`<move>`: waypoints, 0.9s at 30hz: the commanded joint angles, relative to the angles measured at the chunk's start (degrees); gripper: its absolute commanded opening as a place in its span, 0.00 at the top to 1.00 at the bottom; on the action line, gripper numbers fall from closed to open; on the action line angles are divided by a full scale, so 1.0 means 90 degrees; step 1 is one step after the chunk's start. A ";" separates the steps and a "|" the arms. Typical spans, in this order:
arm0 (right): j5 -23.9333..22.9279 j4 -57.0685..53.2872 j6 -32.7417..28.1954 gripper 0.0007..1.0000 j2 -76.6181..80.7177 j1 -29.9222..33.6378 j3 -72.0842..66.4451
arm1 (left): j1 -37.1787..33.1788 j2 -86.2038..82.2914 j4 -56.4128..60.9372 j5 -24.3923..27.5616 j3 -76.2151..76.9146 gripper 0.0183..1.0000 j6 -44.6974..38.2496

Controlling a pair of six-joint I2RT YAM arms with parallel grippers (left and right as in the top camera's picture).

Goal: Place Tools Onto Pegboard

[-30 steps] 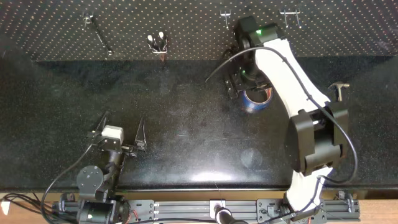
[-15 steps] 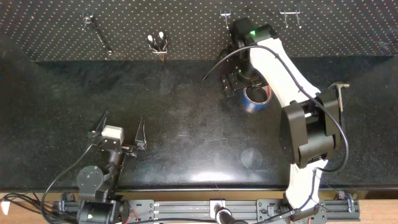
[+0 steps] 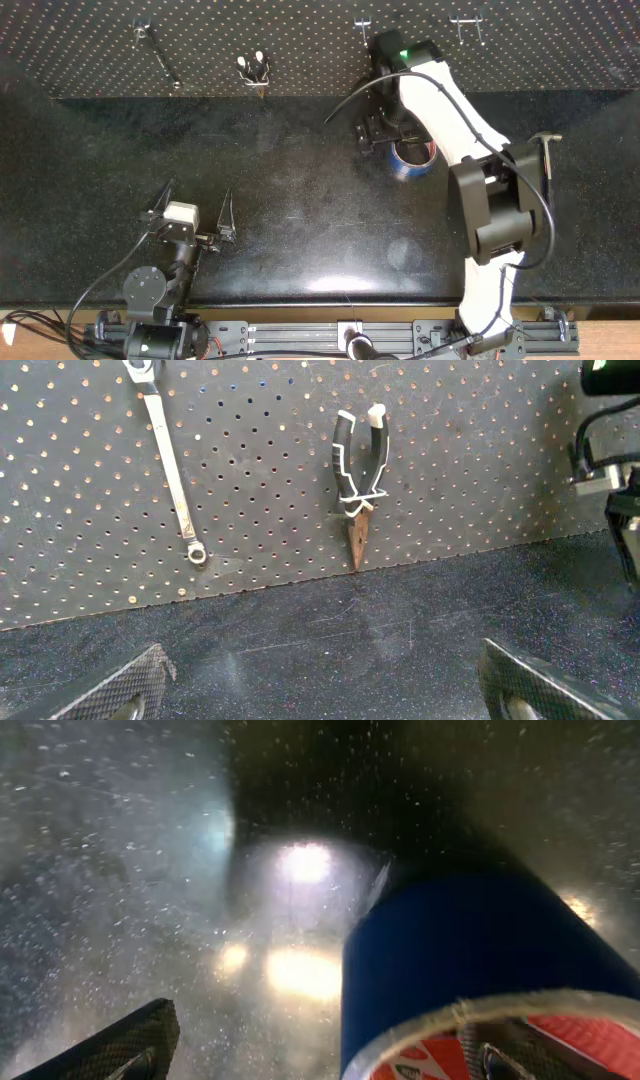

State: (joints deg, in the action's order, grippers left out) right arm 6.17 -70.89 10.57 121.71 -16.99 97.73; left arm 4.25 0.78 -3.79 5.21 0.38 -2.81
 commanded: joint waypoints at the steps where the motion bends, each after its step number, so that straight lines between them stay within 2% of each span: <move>1: 0.0104 -0.0015 0.0289 0.08 0.0238 -0.0039 0.0126 | -0.0012 -0.0063 -0.0036 0.0143 -0.0007 0.00 -0.0075; 5: 0.0262 0.0039 0.0325 0.08 0.0291 -0.0039 0.0124 | -0.0012 -0.0063 -0.0036 0.0143 -0.0007 0.00 -0.0075; 22: 0.0221 0.0049 0.0525 0.08 0.0610 -0.0029 0.0012 | -0.0012 -0.0063 -0.0036 0.0143 -0.0007 0.01 -0.0075; 27: 0.0223 -0.0090 0.0571 0.14 0.0607 -0.0039 0.0015 | -0.0012 -0.0063 -0.0036 0.0143 -0.0007 0.01 -0.0075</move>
State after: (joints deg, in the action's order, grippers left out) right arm 7.62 -71.37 14.63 125.71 -16.99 97.73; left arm 4.25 0.78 -3.79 5.21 0.38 -2.81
